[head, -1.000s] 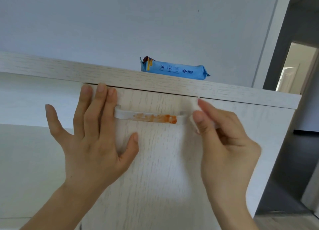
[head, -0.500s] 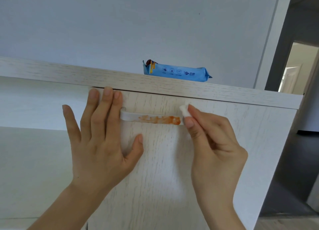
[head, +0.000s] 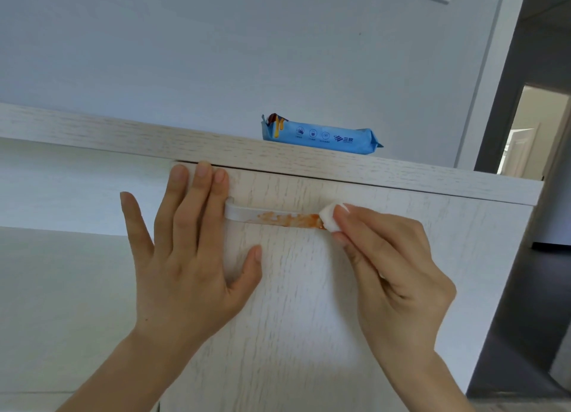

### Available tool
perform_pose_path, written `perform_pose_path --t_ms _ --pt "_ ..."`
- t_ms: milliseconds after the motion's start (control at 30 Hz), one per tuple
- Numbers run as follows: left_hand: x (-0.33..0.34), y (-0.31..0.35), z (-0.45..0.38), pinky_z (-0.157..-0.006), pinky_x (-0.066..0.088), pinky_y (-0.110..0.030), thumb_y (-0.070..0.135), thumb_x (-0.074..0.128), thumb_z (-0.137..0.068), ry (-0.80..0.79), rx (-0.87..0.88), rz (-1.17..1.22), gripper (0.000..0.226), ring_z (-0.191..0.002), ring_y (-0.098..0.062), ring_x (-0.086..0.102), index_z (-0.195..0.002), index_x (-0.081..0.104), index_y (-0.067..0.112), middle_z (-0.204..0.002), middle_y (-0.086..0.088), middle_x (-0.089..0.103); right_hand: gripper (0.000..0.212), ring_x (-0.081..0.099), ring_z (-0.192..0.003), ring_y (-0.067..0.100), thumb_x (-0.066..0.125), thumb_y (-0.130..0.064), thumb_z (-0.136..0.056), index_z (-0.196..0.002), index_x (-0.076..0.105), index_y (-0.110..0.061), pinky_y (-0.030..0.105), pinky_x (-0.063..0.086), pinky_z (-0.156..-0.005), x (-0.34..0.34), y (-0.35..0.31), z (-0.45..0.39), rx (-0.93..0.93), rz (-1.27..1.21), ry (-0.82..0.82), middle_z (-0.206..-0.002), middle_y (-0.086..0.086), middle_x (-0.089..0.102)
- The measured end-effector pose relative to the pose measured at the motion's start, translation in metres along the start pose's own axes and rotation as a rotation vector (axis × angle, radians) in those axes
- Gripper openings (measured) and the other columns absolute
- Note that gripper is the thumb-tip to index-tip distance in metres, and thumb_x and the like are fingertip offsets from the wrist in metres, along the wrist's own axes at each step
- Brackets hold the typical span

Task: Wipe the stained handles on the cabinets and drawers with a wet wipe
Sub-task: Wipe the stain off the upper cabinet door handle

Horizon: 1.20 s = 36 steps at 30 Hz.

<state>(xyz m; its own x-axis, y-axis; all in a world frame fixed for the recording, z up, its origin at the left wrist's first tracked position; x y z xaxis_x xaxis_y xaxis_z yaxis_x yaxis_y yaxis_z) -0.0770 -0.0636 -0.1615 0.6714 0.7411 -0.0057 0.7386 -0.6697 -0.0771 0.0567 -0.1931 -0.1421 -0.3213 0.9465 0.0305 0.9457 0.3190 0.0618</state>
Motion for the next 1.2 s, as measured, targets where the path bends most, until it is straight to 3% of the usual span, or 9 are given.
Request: perform_pose_path --t_ms 267,433,567,700,867,967,1067,1200 --pt "0.000 0.000 0.001 -0.113 0.002 -0.059 0.046 0.039 -0.091 0.007 0.002 -0.017 0.071 -0.141 -0.029 0.020 -0.144 0.025 0.001 -0.148 -0.014 0.024 0.022 0.058 -0.099 0.002 0.064 -0.012 -0.086 -0.108 0.062 -0.011 0.012 0.044 -0.088 -0.007 0.001 -0.005 0.044 -0.038 -0.002 -0.107 -0.009 0.062" --pt "0.000 -0.001 0.000 -0.112 0.001 -0.060 0.047 0.038 -0.092 0.007 0.001 -0.016 0.072 -0.142 -0.028 0.018 -0.145 0.023 0.002 -0.149 -0.012 0.023 0.021 0.056 -0.091 0.011 0.067 -0.017 -0.086 -0.106 0.064 -0.019 0.016 0.041 -0.086 0.007 -0.013 -0.012 -0.017 -0.004 -0.039 -0.103 -0.016 0.061" --pt "0.000 -0.001 0.001 -0.112 0.000 -0.059 0.047 0.040 -0.091 0.009 0.000 -0.014 0.072 -0.143 -0.028 0.018 -0.145 0.024 0.002 -0.149 -0.013 0.024 0.022 0.058 -0.089 0.019 0.069 -0.012 -0.084 -0.105 0.065 -0.011 0.014 0.042 -0.087 0.006 -0.011 -0.010 -0.024 0.041 -0.049 -0.103 -0.006 0.064" --pt "0.001 0.000 0.001 -0.112 0.002 -0.060 0.047 0.040 -0.091 0.011 -0.001 -0.018 0.073 -0.143 -0.027 0.017 -0.146 0.023 0.003 -0.149 -0.012 0.023 0.019 0.056 -0.088 0.011 0.069 -0.011 -0.086 -0.105 0.068 -0.012 0.008 0.039 -0.085 0.008 -0.014 -0.010 -0.059 0.085 -0.067 -0.100 -0.008 0.065" --pt "0.001 -0.002 0.002 -0.112 0.003 -0.061 0.047 0.040 -0.091 0.009 -0.008 -0.012 0.071 -0.142 -0.028 0.019 -0.145 0.025 0.002 -0.148 -0.012 0.024 0.027 0.053 -0.080 0.005 0.069 -0.015 -0.084 -0.109 0.060 -0.016 0.004 0.038 -0.076 -0.016 0.006 -0.004 0.122 0.072 -0.006 -0.094 -0.014 0.060" --pt "0.001 -0.002 0.001 -0.111 0.004 -0.062 0.047 0.040 -0.091 0.008 -0.008 -0.017 0.071 -0.143 -0.028 0.019 -0.145 0.026 0.002 -0.148 -0.013 0.025 0.023 0.055 -0.086 0.001 0.067 -0.016 -0.085 -0.108 0.062 -0.019 0.006 0.037 -0.078 -0.008 -0.012 -0.011 0.048 0.017 -0.025 -0.101 -0.014 0.061" --pt "0.001 -0.002 0.002 -0.111 0.004 -0.062 0.047 0.040 -0.092 0.005 -0.003 -0.017 0.072 -0.143 -0.028 0.019 -0.145 0.025 0.003 -0.149 -0.013 0.025 0.021 0.058 -0.091 0.013 0.068 -0.015 -0.086 -0.107 0.067 -0.016 0.009 0.040 -0.084 0.010 -0.020 -0.015 -0.029 0.051 -0.130 -0.103 -0.010 0.064" --pt "0.002 -0.002 0.001 -0.111 0.003 -0.062 0.047 0.039 -0.092 0.007 -0.002 -0.014 0.071 -0.142 -0.028 0.019 -0.145 0.025 0.002 -0.149 -0.013 0.024 0.021 0.060 -0.088 0.018 0.066 -0.013 -0.086 -0.108 0.064 -0.013 0.010 0.039 -0.086 0.010 -0.011 -0.012 -0.002 0.046 -0.119 -0.106 -0.008 0.063"
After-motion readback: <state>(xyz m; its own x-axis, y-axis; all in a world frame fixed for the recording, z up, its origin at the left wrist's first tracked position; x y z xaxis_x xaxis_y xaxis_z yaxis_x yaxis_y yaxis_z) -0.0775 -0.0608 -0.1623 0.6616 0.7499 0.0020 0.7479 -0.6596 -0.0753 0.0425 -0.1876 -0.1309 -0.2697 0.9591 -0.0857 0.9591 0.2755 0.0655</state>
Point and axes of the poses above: each hand's wrist, its own z-axis away from the middle knuckle, its own x-axis out of the palm, y = z × x, the point moved 10 cm from there along -z, towards the middle knuckle
